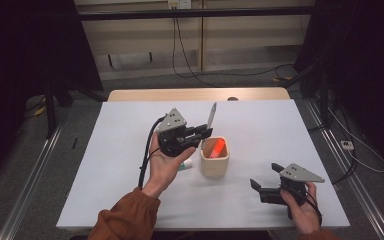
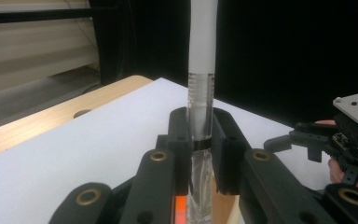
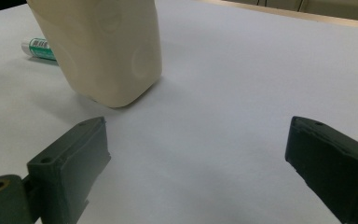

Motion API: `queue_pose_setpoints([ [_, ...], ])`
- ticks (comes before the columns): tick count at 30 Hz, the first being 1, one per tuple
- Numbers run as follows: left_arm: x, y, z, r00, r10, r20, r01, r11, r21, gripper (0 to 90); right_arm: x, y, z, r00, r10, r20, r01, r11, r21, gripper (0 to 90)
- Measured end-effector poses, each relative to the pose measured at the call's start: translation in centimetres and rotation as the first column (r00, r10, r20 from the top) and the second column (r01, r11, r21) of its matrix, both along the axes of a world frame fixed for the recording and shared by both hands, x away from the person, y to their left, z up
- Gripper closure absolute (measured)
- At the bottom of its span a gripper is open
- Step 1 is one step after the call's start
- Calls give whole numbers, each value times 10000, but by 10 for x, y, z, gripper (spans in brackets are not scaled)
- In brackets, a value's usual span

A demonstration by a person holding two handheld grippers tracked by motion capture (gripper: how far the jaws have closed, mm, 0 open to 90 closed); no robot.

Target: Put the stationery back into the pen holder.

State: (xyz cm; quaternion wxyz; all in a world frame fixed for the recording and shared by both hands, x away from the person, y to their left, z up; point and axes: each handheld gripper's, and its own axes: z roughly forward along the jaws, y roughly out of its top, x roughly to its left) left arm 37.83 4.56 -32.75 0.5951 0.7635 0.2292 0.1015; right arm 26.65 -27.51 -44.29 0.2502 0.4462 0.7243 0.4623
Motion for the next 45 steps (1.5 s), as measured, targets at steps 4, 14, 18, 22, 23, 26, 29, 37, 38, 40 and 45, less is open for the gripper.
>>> queue_pose_setpoints([
  [4, 3, -4, 0, 10000, 45, -24, -46, 10000, -74, 799, 0, 0, 0, 10000, -24, 11, 24, 10000, 19, 57],
  [14, 9, -10, -9, 9995, 262, 159, -261, 9996, -82, 799, -1, 0, 1, 10000, 4, 37, -4, 10000, -30, 58],
  [18, 9, -13, -14, 9997, 68, 250, -63, 9998, -213, 798, -1, 0, 1, 10000, 29, 30, -29, 10000, -55, 60],
  [22, 8, -15, -18, 9995, 24, 305, -22, 10000, -66, 799, -1, 0, 0, 10000, 39, 32, -38, 10000, -69, 60],
  [23, 9, -15, -19, 9996, 37, 289, -35, 10000, -83, 799, -1, 0, 0, 10000, 41, 32, -41, 10000, -68, 60],
  [26, 10, -15, -22, 9998, 63, 176, -61, 9999, -119, 798, -1, 0, 1, 10000, 41, 33, -40, 10000, -70, 61],
  [29, 11, -16, -26, 10000, 64, 56, -63, 9998, -187, 799, -1, 0, 0, 10000, 40, 22, -40, 10000, -73, 61],
  [37, 12, -17, -39, 9999, -29, -100, 27, 9998, -196, 798, -1, 0, 0, 10000, 47, 9, -47, 10000, -72, 63],
  [38, 12, -18, -40, 10000, -64, -62, 62, 9998, -213, 798, -1, 0, 0, 10000, 53, 10, -53, 10000, -69, 64],
  [40, 11, -19, -42, 10000, -82, 49, 83, 10000, -51, 798, -1, 0, 0, 10000, 59, -2, -59, 9999, -90, 66],
  [45, 9, -20, -49, 9999, -115, -77, 113, 9998, -169, 798, -1, 1, 0, 9999, 99, -27, -99, 9999, -88, 67],
])
